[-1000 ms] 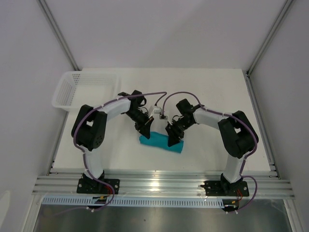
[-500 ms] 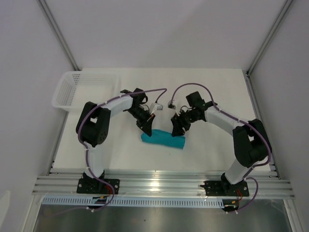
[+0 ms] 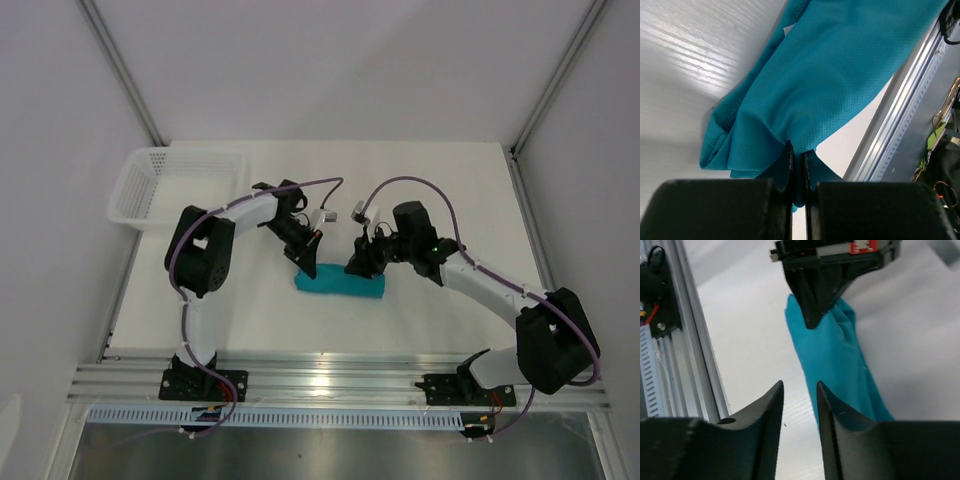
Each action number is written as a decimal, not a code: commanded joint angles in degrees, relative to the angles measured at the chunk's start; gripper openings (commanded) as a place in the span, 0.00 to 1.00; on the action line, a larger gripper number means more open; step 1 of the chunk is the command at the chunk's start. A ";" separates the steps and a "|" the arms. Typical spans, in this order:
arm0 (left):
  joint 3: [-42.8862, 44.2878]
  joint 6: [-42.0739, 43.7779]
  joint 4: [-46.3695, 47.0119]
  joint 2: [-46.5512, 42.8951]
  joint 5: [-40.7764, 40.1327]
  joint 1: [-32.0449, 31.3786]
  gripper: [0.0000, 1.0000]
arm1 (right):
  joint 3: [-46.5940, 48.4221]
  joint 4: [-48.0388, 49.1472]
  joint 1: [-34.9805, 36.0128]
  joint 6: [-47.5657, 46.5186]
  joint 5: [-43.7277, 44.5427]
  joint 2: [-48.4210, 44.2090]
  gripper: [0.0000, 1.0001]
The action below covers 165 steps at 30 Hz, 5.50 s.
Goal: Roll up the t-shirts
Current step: Roll the tshirt
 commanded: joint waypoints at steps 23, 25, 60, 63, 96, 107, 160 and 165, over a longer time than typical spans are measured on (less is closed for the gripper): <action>5.58 -5.63 1.15 4.50 -4.21 1.38 0.11 | -6.23 29.60 1.89 22.08 7.69 15.21 0.14; 5.93 -5.71 1.06 4.59 -4.56 1.38 0.13 | -6.05 30.40 1.36 24.35 7.87 16.70 0.15; 9.27 1.32 -3.43 3.36 -2.10 1.38 0.01 | 9.93 -10.81 -6.99 -21.59 -3.63 18.11 0.68; 9.18 1.14 -3.34 3.27 -2.01 1.46 0.01 | 11.08 -12.75 -6.64 -21.78 -3.21 19.70 0.68; -1.73 -0.96 -7.38 -1.92 -0.95 2.34 0.13 | 0.19 -7.57 -3.30 12.68 -10.67 16.26 0.00; 1.80 -4.22 -5.89 0.11 -6.85 2.34 0.35 | -0.16 -7.92 -2.68 15.41 -4.61 19.26 0.05; -9.45 -4.66 13.01 -8.33 -16.25 -7.68 0.41 | 2.92 -10.40 0.29 18.45 20.43 1.27 0.43; -9.01 -5.01 12.75 -8.24 -15.72 -7.77 0.41 | -10.93 17.13 7.23 31.82 19.83 -3.94 0.28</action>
